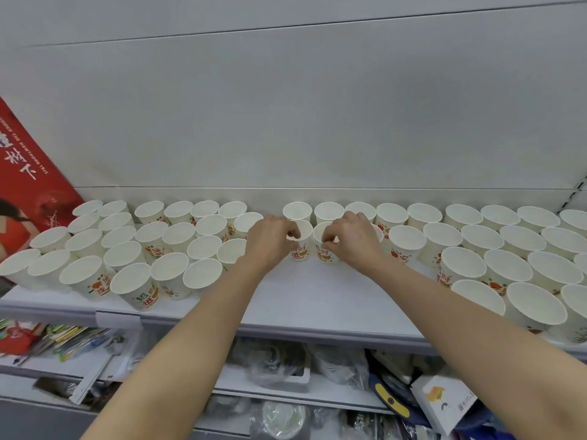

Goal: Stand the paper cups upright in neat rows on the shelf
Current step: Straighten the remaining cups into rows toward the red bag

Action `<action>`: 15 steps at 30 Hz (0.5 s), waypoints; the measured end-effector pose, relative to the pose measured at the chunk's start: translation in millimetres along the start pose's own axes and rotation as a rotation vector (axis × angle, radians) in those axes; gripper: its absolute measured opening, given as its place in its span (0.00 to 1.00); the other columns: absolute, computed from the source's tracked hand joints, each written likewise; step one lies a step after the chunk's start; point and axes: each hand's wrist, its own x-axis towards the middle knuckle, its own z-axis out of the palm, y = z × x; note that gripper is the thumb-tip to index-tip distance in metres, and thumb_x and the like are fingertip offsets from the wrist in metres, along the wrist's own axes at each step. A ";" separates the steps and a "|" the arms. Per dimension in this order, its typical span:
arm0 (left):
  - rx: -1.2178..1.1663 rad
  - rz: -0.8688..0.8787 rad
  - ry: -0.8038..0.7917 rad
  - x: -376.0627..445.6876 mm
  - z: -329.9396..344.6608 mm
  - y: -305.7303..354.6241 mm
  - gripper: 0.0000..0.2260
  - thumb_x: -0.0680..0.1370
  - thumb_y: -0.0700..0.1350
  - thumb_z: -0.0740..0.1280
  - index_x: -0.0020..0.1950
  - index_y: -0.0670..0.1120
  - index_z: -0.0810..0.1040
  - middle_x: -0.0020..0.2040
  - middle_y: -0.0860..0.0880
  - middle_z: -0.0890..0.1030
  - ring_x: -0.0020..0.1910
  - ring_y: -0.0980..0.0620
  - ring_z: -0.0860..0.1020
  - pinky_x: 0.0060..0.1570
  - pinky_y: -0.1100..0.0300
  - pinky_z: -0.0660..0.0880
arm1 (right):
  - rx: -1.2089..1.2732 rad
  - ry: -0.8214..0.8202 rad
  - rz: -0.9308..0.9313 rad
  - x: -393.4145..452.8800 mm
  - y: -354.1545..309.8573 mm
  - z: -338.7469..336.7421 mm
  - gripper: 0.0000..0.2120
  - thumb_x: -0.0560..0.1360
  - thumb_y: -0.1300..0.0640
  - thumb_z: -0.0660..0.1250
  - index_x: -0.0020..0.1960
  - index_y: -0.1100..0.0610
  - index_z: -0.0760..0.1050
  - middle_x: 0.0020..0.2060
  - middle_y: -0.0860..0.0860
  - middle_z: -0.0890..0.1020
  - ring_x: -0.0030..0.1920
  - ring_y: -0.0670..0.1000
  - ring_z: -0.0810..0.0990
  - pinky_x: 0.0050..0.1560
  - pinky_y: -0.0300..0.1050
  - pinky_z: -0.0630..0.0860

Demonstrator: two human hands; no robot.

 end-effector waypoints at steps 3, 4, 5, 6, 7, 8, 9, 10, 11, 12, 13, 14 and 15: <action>-0.003 -0.008 0.032 -13.7 -2.1 0.7 0.09 0.74 0.50 0.71 0.53 0.53 0.82 0.50 0.53 0.82 0.53 0.49 0.76 0.44 0.57 0.70 | -0.001 0.046 -0.003 -3.0 0.3 5.5 0.02 0.68 0.59 0.71 0.38 0.53 0.81 0.34 0.49 0.82 0.43 0.56 0.74 0.42 0.47 0.60; -0.020 -0.016 0.049 -21.6 -2.8 0.3 0.09 0.74 0.50 0.71 0.55 0.54 0.82 0.51 0.53 0.81 0.53 0.49 0.75 0.44 0.57 0.70 | 0.002 0.082 -0.015 -5.5 1.1 8.3 0.01 0.67 0.58 0.73 0.39 0.53 0.81 0.35 0.50 0.82 0.43 0.57 0.74 0.42 0.47 0.61; -0.043 -0.031 0.072 -31.2 -3.4 -0.9 0.10 0.75 0.50 0.71 0.55 0.54 0.82 0.52 0.54 0.81 0.53 0.50 0.75 0.44 0.58 0.69 | 0.013 0.128 -0.019 -9.1 0.5 10.6 0.04 0.66 0.58 0.74 0.40 0.53 0.81 0.36 0.49 0.83 0.43 0.57 0.74 0.43 0.47 0.61; -0.069 -0.051 0.100 -41.7 -4.1 -2.9 0.10 0.75 0.51 0.71 0.56 0.54 0.82 0.52 0.54 0.81 0.54 0.51 0.75 0.44 0.58 0.69 | 0.034 0.181 -0.025 -12.6 -0.7 13.1 0.05 0.65 0.58 0.76 0.40 0.54 0.81 0.37 0.49 0.83 0.43 0.57 0.75 0.43 0.47 0.62; -0.089 -0.076 0.131 -53.2 -6.0 -6.1 0.09 0.76 0.51 0.71 0.56 0.55 0.82 0.53 0.55 0.81 0.54 0.52 0.75 0.45 0.59 0.71 | 0.067 0.234 -0.031 -16.0 -4.5 14.3 0.06 0.65 0.58 0.76 0.40 0.54 0.81 0.36 0.49 0.82 0.42 0.58 0.75 0.44 0.47 0.63; -0.110 -0.109 0.170 -65.1 -8.8 -10.7 0.09 0.76 0.51 0.71 0.55 0.55 0.82 0.53 0.56 0.81 0.53 0.53 0.75 0.46 0.59 0.72 | 0.100 0.282 -0.046 -19.2 -10.4 14.8 0.06 0.65 0.59 0.76 0.40 0.54 0.81 0.36 0.49 0.82 0.42 0.58 0.75 0.45 0.47 0.64; -0.134 -0.144 0.224 -78.1 -13.2 -16.9 0.09 0.75 0.51 0.71 0.54 0.55 0.82 0.52 0.56 0.81 0.51 0.53 0.76 0.46 0.58 0.73 | 0.130 0.306 -0.068 -22.5 -18.0 15.4 0.06 0.65 0.59 0.76 0.40 0.54 0.81 0.36 0.49 0.82 0.42 0.58 0.75 0.45 0.48 0.65; -0.160 -0.175 0.289 -91.0 -18.3 -25.5 0.08 0.75 0.50 0.72 0.53 0.54 0.83 0.50 0.56 0.82 0.49 0.53 0.76 0.45 0.58 0.73 | 0.149 0.328 -0.098 -25.7 -26.1 17.4 0.05 0.66 0.59 0.76 0.40 0.54 0.81 0.36 0.48 0.82 0.41 0.57 0.75 0.45 0.49 0.67; -0.174 -0.200 0.356 -103.9 -24.4 -36.1 0.07 0.74 0.49 0.73 0.51 0.53 0.83 0.48 0.56 0.82 0.47 0.53 0.76 0.44 0.58 0.73 | 0.164 0.337 -0.121 -28.8 -34.7 19.7 0.05 0.66 0.58 0.76 0.40 0.54 0.81 0.36 0.48 0.82 0.41 0.57 0.75 0.43 0.50 0.69; -0.175 -0.224 0.405 -116.0 -30.8 -48.0 0.07 0.73 0.49 0.74 0.50 0.53 0.83 0.46 0.56 0.81 0.44 0.53 0.76 0.43 0.59 0.72 | 0.182 0.341 -0.140 -31.1 -43.5 22.4 0.04 0.67 0.58 0.75 0.40 0.53 0.82 0.36 0.48 0.82 0.40 0.56 0.75 0.42 0.50 0.69; -0.166 -0.248 0.421 -127.7 -37.1 -61.0 0.07 0.73 0.49 0.74 0.49 0.53 0.83 0.45 0.57 0.81 0.43 0.53 0.75 0.43 0.59 0.71 | 0.202 0.338 -0.155 -32.3 -52.4 25.1 0.03 0.67 0.57 0.75 0.40 0.53 0.82 0.36 0.48 0.82 0.40 0.55 0.75 0.41 0.49 0.69; -0.156 -0.264 0.403 -137.9 -42.5 -74.2 0.07 0.72 0.51 0.74 0.49 0.53 0.83 0.45 0.57 0.81 0.43 0.53 0.75 0.43 0.58 0.71 | 0.219 0.334 -0.167 -32.0 -61.0 28.9 0.03 0.67 0.57 0.75 0.40 0.53 0.82 0.36 0.48 0.83 0.40 0.55 0.75 0.40 0.48 0.69; -0.143 -0.268 0.357 -146.0 -47.1 -86.2 0.09 0.72 0.52 0.74 0.50 0.54 0.83 0.46 0.57 0.80 0.44 0.53 0.74 0.44 0.58 0.71 | 0.229 0.323 -0.171 -31.2 -70.4 32.0 0.03 0.68 0.57 0.75 0.40 0.53 0.82 0.36 0.47 0.83 0.40 0.54 0.75 0.40 0.47 0.68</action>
